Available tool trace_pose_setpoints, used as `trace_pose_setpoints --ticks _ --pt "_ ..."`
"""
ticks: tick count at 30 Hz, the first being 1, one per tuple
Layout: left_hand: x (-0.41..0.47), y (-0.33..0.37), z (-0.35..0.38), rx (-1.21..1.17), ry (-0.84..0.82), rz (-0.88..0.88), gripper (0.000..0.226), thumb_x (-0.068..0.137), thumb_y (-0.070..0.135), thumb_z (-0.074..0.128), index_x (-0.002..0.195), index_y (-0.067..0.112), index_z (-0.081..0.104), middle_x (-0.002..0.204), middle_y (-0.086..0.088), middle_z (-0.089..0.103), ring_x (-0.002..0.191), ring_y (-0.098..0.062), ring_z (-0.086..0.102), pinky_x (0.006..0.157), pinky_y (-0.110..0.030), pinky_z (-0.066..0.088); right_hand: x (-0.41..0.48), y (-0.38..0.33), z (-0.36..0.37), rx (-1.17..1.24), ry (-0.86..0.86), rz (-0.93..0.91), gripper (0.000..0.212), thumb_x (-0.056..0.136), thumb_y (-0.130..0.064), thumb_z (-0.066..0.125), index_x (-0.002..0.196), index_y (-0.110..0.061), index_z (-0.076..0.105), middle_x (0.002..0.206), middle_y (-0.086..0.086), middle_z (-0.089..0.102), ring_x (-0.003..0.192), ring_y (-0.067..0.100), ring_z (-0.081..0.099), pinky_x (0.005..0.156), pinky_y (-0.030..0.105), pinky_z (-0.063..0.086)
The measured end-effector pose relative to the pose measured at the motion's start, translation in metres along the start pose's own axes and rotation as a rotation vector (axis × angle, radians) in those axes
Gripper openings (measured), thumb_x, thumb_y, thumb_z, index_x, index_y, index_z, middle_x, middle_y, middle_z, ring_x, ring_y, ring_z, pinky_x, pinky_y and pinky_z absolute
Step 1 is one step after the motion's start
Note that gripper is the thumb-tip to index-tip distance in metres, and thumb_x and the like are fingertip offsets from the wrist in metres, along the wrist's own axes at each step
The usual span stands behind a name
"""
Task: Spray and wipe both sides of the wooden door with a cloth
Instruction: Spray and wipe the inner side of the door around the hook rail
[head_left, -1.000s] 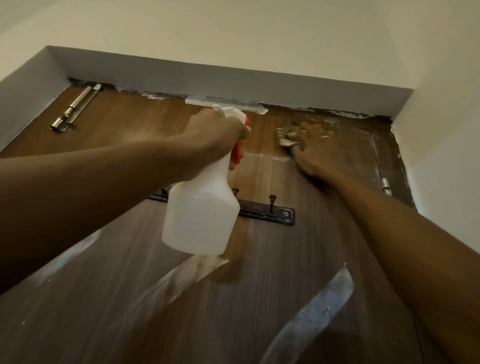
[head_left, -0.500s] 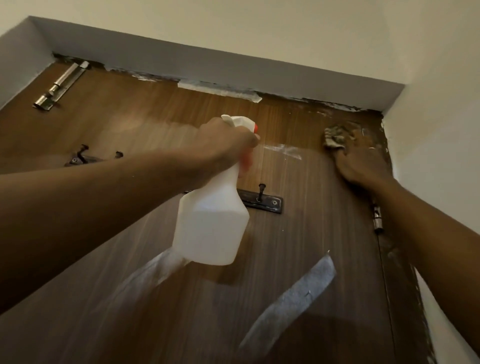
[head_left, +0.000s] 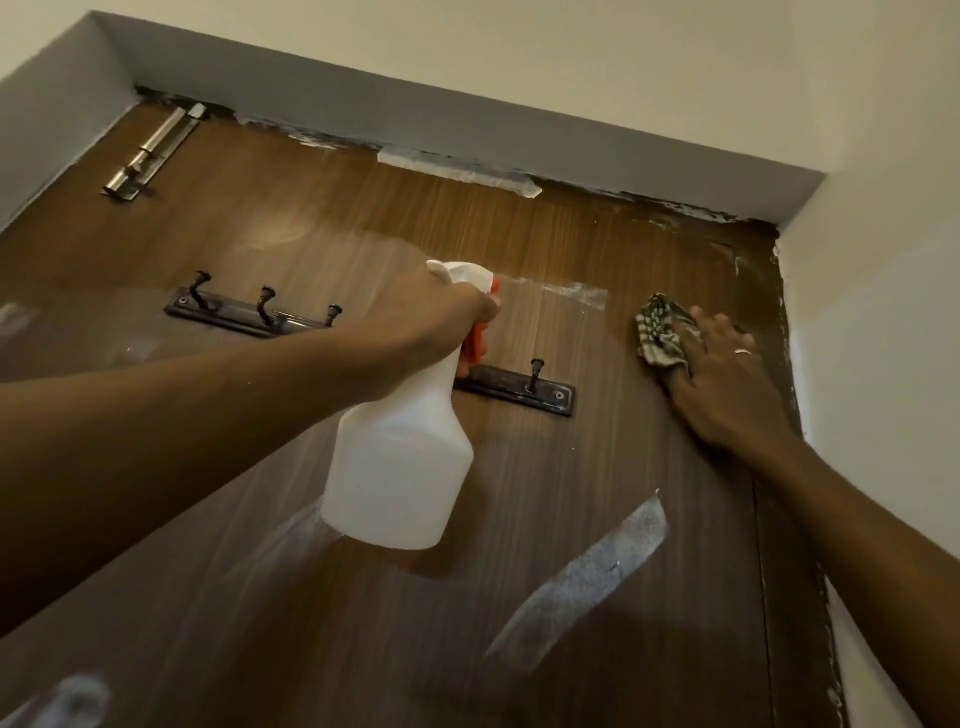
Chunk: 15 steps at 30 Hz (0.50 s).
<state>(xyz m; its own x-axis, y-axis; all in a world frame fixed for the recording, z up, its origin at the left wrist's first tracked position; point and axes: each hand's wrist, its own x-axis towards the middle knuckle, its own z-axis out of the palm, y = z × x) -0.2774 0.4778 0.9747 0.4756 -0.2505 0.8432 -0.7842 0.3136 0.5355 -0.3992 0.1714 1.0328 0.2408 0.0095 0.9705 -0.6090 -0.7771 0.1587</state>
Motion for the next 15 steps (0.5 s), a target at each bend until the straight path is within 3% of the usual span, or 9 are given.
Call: trace_pose_setpoints --ticks 5,10,13,15 --pt "-0.004 -0.007 -0.020 0.070 0.067 0.004 0.015 0.085 0.027 0.064 0.090 0.015 0.056 0.075 -0.005 0.067 0.062 -0.017 0.062 0.064 -0.033 0.054 0.060 -0.037 -0.009 0.085 0.005 0.256 0.062 0.103 -0.053 0.024 0.159 -0.029 0.011 0.167 0.006 0.002 0.152 0.036 -0.003 0.121 0.056 -0.005" --pt "-0.003 -0.010 -0.041 0.092 0.152 0.026 0.020 0.085 0.027 0.065 0.080 0.018 0.048 0.070 0.000 0.061 0.058 -0.013 0.059 0.057 -0.028 0.051 0.072 -0.099 -0.002 0.002 -0.011 -0.107 0.061 0.103 -0.053 0.022 0.158 -0.033 0.009 0.167 -0.002 -0.003 0.153 0.026 -0.003 0.123 0.052 -0.002" --pt "-0.005 -0.013 -0.058 0.090 0.182 0.031 0.030 0.085 0.027 0.066 0.103 0.014 0.046 0.074 0.001 0.060 0.054 -0.008 0.060 0.046 -0.022 0.046 0.041 -0.091 -0.003 0.000 -0.081 -0.259 0.067 0.093 -0.056 0.013 0.157 -0.036 0.006 0.166 -0.006 -0.003 0.153 0.019 -0.002 0.124 0.044 -0.002" --pt "-0.006 -0.018 -0.072 0.109 0.192 0.032 0.039 0.083 0.028 0.066 0.111 0.011 0.046 0.079 -0.002 0.063 0.064 -0.015 0.064 0.056 -0.030 0.054 0.024 -0.073 -0.007 0.030 -0.109 -0.274 0.064 0.091 -0.055 0.013 0.151 -0.040 0.002 0.165 -0.008 -0.001 0.153 0.017 0.000 0.123 0.042 0.000"
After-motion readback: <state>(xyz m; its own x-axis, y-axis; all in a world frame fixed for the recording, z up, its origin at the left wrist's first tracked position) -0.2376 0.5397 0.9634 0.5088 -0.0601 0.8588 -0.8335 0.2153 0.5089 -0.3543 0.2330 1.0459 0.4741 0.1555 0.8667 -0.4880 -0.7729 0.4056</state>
